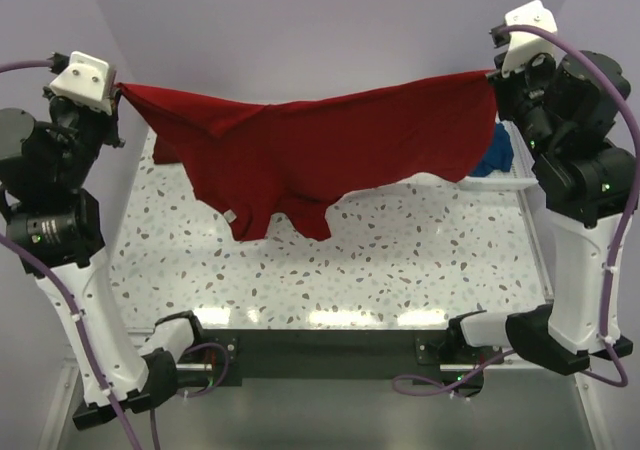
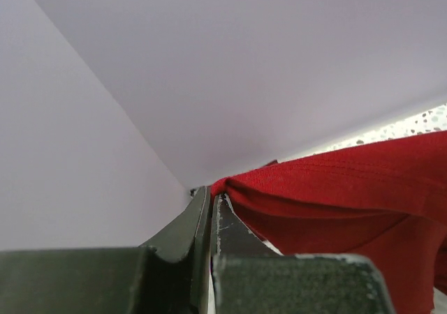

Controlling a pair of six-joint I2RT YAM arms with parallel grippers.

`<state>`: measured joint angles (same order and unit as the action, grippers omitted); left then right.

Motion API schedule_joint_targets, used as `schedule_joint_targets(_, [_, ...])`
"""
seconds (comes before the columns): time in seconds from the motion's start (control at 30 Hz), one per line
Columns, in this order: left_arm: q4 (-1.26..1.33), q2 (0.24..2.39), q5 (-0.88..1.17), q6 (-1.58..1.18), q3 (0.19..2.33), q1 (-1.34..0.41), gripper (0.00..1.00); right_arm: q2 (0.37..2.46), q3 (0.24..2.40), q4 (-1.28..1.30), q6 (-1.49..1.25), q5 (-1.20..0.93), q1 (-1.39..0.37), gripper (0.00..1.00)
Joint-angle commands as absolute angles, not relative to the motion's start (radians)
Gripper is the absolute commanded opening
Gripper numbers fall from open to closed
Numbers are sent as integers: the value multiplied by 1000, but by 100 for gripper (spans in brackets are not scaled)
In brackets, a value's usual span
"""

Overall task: Fold and stack the t-shirts
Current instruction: Flatten the tshirt out

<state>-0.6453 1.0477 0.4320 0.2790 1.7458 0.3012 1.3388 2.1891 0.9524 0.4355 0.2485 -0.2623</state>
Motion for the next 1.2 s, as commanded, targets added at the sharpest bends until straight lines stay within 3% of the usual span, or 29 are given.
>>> schedule_joint_targets(0.0, [-613, 1049, 426, 250, 1863, 311, 0, 1328, 2247, 888, 460, 299, -259, 0])
schedule_joint_targets(0.23, [-808, 1209, 552, 256, 2066, 311, 0, 1371, 2237, 847, 462, 285, -258, 0])
schedule_joint_targets(0.47, [-609, 1398, 603, 180, 2009, 305, 0, 1573, 2203, 689, 428, 282, -259, 0])
schedule_joint_targets(0.57, [-522, 1598, 581, 135, 2158, 282, 0, 1757, 2369, 644, 397, 305, -259, 0])
schedule_joint_targets(0.7, [-300, 1822, 557, -33, 2509, 284, 0, 1951, 2675, 538, 376, 379, -261, 0])
schedule_joint_targets(0.9, [203, 1746, 391, -186, 2402, 296, 0, 1852, 2591, 114, 420, 416, -256, 0])
schedule_joint_targets(1.03, [357, 1691, 296, -221, 2393, 343, 0, 1789, 2605, 5, 414, 362, -255, 0])
schedule_joint_targets(1.17, [468, 1640, 362, -181, 2279, 350, 0, 1735, 2492, -41, 466, 266, -255, 0])
